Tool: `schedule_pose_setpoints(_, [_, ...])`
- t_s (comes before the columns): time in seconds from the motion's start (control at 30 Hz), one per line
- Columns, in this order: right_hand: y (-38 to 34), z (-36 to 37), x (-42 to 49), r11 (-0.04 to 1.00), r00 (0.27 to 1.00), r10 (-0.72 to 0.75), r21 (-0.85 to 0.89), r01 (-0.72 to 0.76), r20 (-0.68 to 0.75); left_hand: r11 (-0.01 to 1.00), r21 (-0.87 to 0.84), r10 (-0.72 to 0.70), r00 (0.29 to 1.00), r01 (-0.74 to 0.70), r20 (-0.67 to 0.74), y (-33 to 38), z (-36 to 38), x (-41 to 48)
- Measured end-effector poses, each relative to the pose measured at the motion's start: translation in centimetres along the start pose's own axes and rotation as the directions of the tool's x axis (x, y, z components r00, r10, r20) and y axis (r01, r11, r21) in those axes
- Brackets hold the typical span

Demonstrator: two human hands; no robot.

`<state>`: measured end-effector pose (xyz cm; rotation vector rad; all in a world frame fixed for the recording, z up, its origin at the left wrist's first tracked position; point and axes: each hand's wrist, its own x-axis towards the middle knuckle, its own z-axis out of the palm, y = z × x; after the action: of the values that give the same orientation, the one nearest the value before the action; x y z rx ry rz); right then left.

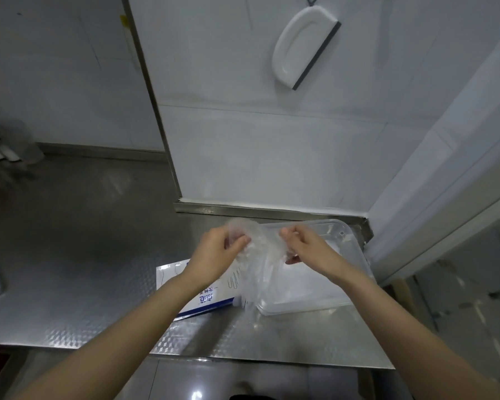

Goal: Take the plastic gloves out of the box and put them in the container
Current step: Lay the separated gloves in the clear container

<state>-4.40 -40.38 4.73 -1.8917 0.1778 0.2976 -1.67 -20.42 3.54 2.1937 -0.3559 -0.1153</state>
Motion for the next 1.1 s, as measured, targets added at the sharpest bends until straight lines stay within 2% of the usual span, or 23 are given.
schedule_pose_setpoints(0.07, [0.0,-0.3,-0.5,0.997,0.998,-0.018,0.079,0.013,0.064,0.997,-0.037,-0.072,0.997,0.071,-0.018,0.1,0.1,0.0])
schedule_pose_setpoints(0.13, [0.1,-0.2,-1.0,0.998,0.992,-0.025,0.060,0.018,0.121,0.983,-0.144,-0.119,0.993,0.114,-0.025,0.4,0.1,0.0])
schedule_pose_setpoints(0.3, [0.4,0.5,-0.9,0.995,0.996,-0.073,0.067,0.076,-0.057,0.936,-0.302,-0.184,0.983,0.180,0.016,1.3,0.4,-0.2])
schedule_pose_setpoints(0.4, [0.3,1.0,-0.5,0.998,0.996,-0.062,-0.006,0.062,-0.067,0.892,-0.405,-0.192,0.980,0.199,0.059,1.7,0.2,-0.3])
schedule_pose_setpoints(0.6, [0.8,1.4,0.6,0.992,0.990,-0.018,0.123,0.036,-0.142,0.852,-0.450,-0.258,0.962,0.269,0.087,0.5,-0.8,0.0])
schedule_pose_setpoints(0.77, [1.4,0.7,0.9,1.000,0.987,0.006,0.018,-0.004,-0.158,0.847,-0.421,-0.309,0.945,0.323,0.103,-1.5,-2.1,-0.1])
schedule_pose_setpoints(0.9, [2.0,0.7,1.4,0.998,0.982,0.061,0.029,-0.057,-0.179,0.863,-0.388,-0.313,0.946,0.322,0.088,-2.7,-2.8,-0.4])
schedule_pose_setpoints(1.0, [2.3,0.5,1.4,0.997,0.971,0.072,0.028,-0.067,-0.228,0.914,-0.313,-0.284,0.958,0.259,-0.037,-4.3,-3.3,-0.5])
schedule_pose_setpoints(1.1, [2.9,0.0,1.5,0.995,0.959,0.092,0.055,-0.080,-0.269,0.977,-0.080,-0.212,0.956,0.199,-0.202,-6.1,-3.2,-0.7])
